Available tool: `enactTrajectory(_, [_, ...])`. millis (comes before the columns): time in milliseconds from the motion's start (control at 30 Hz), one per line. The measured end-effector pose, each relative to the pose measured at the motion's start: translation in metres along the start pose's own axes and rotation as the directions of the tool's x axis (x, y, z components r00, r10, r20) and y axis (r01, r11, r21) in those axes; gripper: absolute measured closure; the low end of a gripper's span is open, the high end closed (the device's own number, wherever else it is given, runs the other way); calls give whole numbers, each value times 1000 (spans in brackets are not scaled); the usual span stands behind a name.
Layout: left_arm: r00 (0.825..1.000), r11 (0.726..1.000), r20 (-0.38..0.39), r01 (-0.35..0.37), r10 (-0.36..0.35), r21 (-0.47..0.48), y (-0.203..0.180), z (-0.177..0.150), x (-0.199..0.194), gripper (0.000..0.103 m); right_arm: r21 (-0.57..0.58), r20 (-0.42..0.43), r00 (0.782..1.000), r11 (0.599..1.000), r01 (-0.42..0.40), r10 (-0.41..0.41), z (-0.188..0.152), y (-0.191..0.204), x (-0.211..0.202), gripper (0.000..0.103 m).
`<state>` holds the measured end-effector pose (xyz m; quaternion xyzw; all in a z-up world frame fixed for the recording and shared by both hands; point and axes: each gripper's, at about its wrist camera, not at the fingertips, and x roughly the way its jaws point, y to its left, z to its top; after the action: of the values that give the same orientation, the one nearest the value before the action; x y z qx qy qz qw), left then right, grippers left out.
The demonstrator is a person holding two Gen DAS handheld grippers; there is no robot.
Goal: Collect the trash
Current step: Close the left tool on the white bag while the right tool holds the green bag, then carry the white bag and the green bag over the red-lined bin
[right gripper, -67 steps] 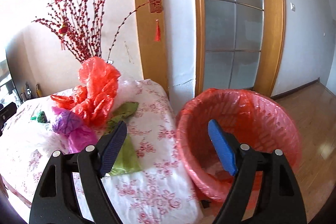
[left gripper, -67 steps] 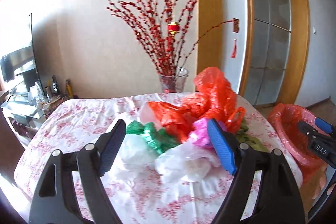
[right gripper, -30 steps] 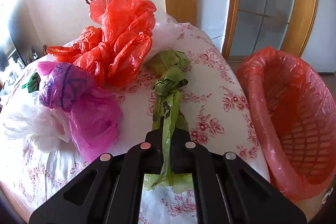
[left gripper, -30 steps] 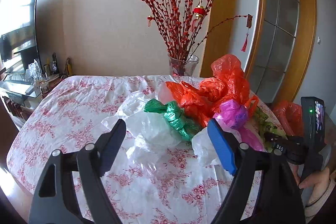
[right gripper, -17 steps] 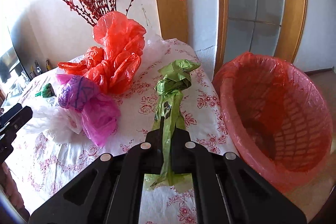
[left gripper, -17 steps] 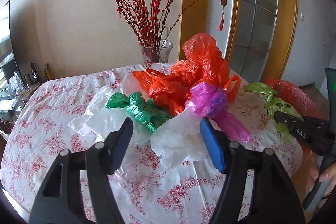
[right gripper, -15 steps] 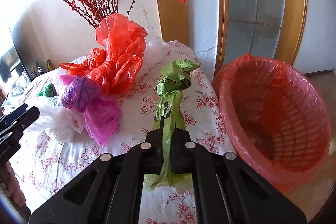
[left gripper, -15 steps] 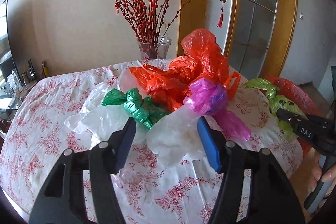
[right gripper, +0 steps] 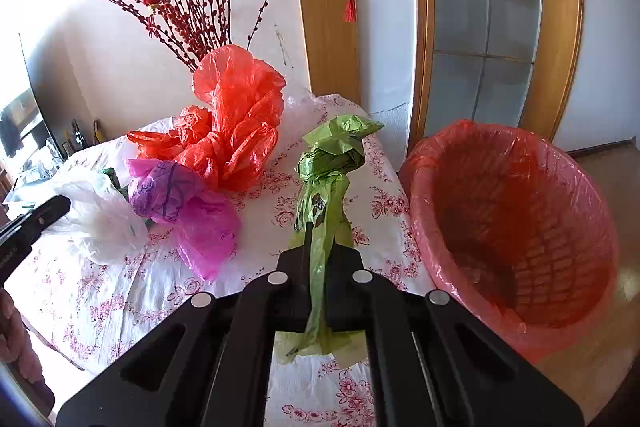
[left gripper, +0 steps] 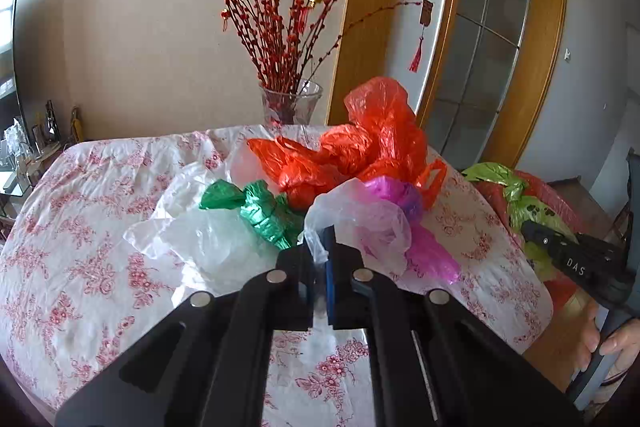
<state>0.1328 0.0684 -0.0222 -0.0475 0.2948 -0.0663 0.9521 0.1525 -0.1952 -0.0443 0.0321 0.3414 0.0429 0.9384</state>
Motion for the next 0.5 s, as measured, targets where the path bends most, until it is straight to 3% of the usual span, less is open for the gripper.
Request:
enactTrajectory(200, [997, 999, 76, -26, 29, -41, 10, 20, -24, 98, -4, 21, 1000, 1000, -11, 11, 2, 3, -8, 99])
enactTrajectory(500, [993, 999, 119, -21, 25, -32, -3, 36, -31, 98, -3, 83, 997, 1000, 2, -2, 6, -5, -35, 99])
